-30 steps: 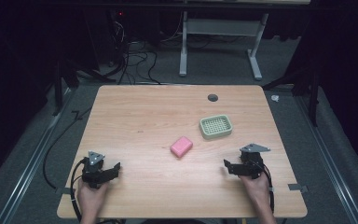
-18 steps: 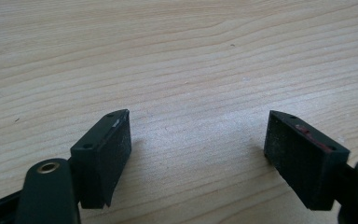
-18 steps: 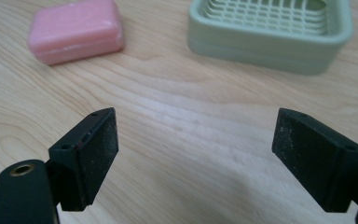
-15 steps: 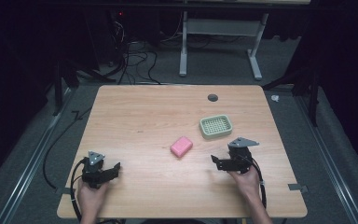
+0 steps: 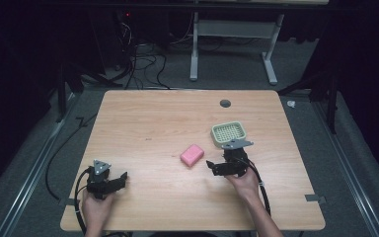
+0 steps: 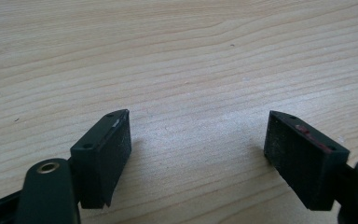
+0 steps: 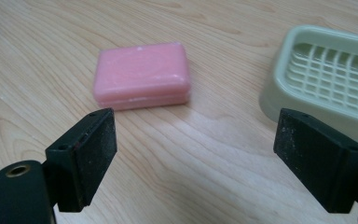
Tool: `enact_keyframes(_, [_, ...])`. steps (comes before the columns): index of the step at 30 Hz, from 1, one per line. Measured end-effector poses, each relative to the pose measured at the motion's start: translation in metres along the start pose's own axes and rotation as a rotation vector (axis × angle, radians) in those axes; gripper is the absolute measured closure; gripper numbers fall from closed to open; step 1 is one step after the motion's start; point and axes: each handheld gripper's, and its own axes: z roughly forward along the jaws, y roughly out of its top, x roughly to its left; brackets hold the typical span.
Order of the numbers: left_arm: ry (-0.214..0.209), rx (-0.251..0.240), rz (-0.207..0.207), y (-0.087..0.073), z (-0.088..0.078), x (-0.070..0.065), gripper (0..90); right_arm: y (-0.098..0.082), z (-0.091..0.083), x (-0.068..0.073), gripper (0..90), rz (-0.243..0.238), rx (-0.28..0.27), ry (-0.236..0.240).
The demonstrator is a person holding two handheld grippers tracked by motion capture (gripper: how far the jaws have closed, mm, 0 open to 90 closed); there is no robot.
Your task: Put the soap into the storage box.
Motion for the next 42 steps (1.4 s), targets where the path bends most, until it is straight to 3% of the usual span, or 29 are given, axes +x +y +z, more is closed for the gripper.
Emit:
enact_keyframes(14, [0.000, 0.000, 0.000, 0.000, 0.000, 0.000, 23.4, 0.021, 0.025, 0.017, 13.1, -0.030, 0.005, 0.041])
enact_keyframes(22, [0.000, 0.000, 0.000, 0.000, 0.000, 0.000, 23.3, 0.021, 0.043, 0.021, 12.4, -0.032, 0.025, 0.037])
enact_keyframes(42, [0.001, 0.001, 0.001, 0.000, 0.000, 0.000, 23.2, 0.025, 0.064, 0.031, 12.3, -0.050, 0.026, 0.041])
